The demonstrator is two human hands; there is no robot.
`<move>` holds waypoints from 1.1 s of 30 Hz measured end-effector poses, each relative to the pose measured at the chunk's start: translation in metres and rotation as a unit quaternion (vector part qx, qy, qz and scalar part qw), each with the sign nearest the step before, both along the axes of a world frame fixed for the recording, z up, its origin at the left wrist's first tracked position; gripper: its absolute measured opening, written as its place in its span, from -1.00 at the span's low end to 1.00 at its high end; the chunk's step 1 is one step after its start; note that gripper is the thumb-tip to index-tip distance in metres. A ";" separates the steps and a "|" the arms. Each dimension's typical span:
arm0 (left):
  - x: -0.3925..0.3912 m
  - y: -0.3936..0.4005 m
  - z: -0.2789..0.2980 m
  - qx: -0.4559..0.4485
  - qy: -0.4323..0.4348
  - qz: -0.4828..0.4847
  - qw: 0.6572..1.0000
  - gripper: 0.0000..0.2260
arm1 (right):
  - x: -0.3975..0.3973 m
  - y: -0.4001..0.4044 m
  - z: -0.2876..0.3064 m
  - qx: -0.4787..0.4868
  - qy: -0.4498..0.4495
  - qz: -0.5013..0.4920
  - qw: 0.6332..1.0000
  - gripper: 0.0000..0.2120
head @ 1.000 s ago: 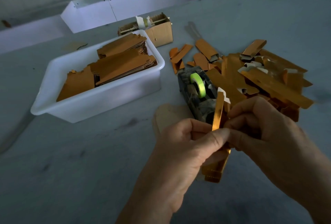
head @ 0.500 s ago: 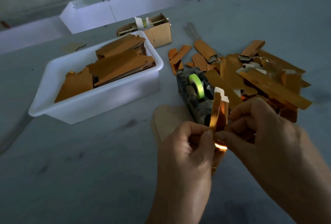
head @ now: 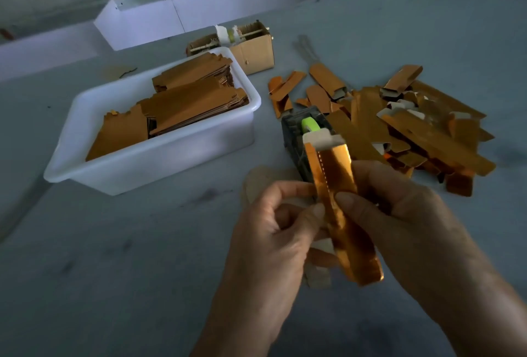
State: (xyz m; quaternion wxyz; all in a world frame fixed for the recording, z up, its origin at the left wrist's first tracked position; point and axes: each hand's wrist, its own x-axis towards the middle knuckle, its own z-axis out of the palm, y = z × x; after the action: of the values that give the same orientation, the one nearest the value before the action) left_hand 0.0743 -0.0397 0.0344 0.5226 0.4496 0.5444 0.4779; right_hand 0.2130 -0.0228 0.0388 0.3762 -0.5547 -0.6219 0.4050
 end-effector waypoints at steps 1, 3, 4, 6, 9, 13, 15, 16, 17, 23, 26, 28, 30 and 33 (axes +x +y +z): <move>-0.004 0.001 -0.002 -0.005 0.001 0.006 1.000 -0.91 | 0.001 0.002 0.002 0.021 -0.017 -0.012 1.000 -0.87; -0.018 0.005 -0.007 -0.006 0.044 0.044 0.998 -0.92 | 0.006 0.010 0.006 0.092 -0.065 -0.062 0.992 -0.88; -0.026 0.007 -0.012 0.001 0.113 0.073 0.991 -0.94 | 0.010 0.016 0.007 0.129 -0.101 -0.093 0.982 -0.88; -0.043 0.010 -0.022 0.004 0.328 0.106 0.939 -0.91 | 0.021 0.033 0.006 0.167 -0.184 -0.157 0.956 -0.79; -0.046 0.011 -0.031 -0.021 0.473 0.094 0.876 -0.83 | 0.034 0.060 -0.004 0.138 -0.270 -0.198 0.932 -0.67; -0.040 0.015 -0.039 -0.058 0.419 0.100 0.900 -0.78 | 0.036 0.076 -0.018 0.040 -0.381 -0.179 0.906 -0.70; -0.043 0.021 -0.041 -0.083 0.379 0.115 0.915 -0.78 | 0.036 0.072 -0.021 0.062 -0.362 -0.211 0.906 -0.67; -0.045 0.023 -0.043 -0.091 0.368 0.118 0.918 -0.79 | 0.035 0.067 -0.020 0.097 -0.336 -0.230 0.908 -0.67; -0.046 0.025 -0.043 -0.094 0.362 0.117 0.920 -0.81 | 0.034 0.060 -0.019 0.138 -0.303 -0.240 0.912 -0.69; -0.043 0.033 -0.040 -0.112 0.415 0.074 0.900 -0.62 | 0.007 0.012 -0.021 0.217 -0.186 -0.141 0.948 -0.88; -0.045 0.036 -0.039 -0.111 0.385 0.085 0.912 -0.69 | 0.002 0.006 -0.023 0.191 -0.146 -0.131 0.962 -0.86; -0.050 0.035 -0.041 -0.101 0.352 0.094 0.926 -0.75 | 0.005 0.005 -0.022 0.199 -0.140 -0.141 0.960 -0.86; -0.054 0.034 -0.043 -0.089 0.313 0.107 0.940 -0.82 | 0.007 0.003 -0.021 0.198 -0.136 -0.148 0.959 -0.87; -0.059 0.031 -0.045 -0.062 0.315 0.130 0.938 -0.83 | 0.005 -0.002 -0.022 0.187 -0.131 -0.134 0.964 -0.89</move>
State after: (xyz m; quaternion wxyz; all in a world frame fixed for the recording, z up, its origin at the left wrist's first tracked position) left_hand 0.0154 -0.0087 -0.0105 0.2844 0.4692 0.7634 0.3407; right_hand 0.2178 -0.0252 0.0172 0.4393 -0.6006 -0.6506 0.1516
